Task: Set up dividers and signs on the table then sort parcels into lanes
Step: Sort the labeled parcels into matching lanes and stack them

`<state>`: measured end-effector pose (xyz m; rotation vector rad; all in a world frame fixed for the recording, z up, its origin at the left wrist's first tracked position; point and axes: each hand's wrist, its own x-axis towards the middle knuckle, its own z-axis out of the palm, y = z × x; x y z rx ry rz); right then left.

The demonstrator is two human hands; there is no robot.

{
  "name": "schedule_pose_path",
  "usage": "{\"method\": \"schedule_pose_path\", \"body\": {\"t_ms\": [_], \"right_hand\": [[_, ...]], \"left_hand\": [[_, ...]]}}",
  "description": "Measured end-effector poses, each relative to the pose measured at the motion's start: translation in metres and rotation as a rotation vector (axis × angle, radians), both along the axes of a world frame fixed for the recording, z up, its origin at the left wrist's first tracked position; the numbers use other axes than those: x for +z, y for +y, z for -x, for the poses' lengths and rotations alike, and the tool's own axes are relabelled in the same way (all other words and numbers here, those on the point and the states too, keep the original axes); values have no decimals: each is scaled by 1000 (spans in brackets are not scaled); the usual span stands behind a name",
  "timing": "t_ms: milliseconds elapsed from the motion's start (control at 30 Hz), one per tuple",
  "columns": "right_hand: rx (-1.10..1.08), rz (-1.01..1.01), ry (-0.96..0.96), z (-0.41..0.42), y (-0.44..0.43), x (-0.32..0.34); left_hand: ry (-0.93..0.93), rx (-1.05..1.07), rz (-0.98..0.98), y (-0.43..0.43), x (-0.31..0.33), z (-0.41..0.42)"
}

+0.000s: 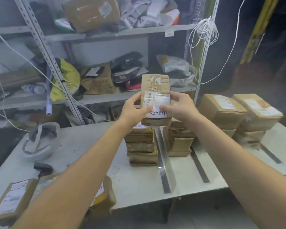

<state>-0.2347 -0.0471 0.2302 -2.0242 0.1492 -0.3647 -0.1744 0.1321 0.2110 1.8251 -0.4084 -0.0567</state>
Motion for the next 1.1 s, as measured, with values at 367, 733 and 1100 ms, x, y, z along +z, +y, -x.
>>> {"method": "schedule_pose_path", "body": {"t_ms": [367, 733, 1100], "right_hand": [[-134, -35, 149, -39, -94, -26], [-152, -5, 327, -87, -143, -59], [-133, 48, 256, -86, -175, -72]], "left_hand": [[89, -58, 10, -108, -32, -51], [222, -53, -44, -159, -73, -95], [159, 104, -278, -174, -65, -73]]}}
